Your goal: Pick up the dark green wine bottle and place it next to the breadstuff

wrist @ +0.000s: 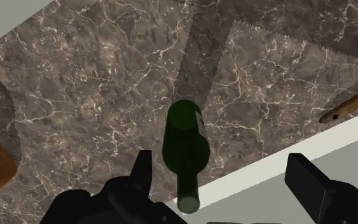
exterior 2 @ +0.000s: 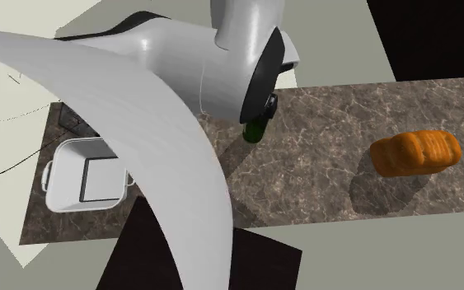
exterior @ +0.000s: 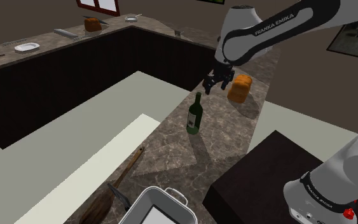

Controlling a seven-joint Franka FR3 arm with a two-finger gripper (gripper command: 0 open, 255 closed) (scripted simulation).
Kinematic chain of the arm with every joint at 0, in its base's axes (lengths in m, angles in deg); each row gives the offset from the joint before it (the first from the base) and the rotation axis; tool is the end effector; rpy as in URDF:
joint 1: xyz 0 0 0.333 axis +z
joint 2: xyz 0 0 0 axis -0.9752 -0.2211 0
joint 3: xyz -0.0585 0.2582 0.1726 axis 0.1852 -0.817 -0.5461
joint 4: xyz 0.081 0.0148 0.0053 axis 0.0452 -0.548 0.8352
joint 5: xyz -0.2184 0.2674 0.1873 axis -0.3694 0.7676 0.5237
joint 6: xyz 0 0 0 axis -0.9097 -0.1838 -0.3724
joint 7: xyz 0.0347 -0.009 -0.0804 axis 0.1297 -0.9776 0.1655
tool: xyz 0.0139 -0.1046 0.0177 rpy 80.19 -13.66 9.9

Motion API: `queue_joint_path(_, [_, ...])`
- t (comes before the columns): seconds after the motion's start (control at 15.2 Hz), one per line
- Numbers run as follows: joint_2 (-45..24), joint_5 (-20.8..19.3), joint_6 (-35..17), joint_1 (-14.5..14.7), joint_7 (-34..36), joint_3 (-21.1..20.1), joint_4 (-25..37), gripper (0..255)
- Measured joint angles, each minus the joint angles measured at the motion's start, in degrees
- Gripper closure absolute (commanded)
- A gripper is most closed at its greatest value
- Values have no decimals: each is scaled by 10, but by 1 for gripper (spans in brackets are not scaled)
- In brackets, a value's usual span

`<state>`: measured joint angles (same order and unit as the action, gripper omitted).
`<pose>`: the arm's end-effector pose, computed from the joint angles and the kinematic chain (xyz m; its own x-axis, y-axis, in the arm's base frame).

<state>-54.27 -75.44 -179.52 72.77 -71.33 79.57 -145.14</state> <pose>0.5043 0.0138 0.3581 0.9865 -0.1526 0.0591 -0.1525 -0.9883 -0.0058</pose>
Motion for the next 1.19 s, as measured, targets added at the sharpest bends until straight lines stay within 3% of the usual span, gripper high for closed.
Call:
queue_joint_path(0.66, [-225, -72, -89, 5, 66, 21, 152, 0])
queue_joint_path(1.19, [-293, -85, -126, 7, 73, 31, 186, 0])
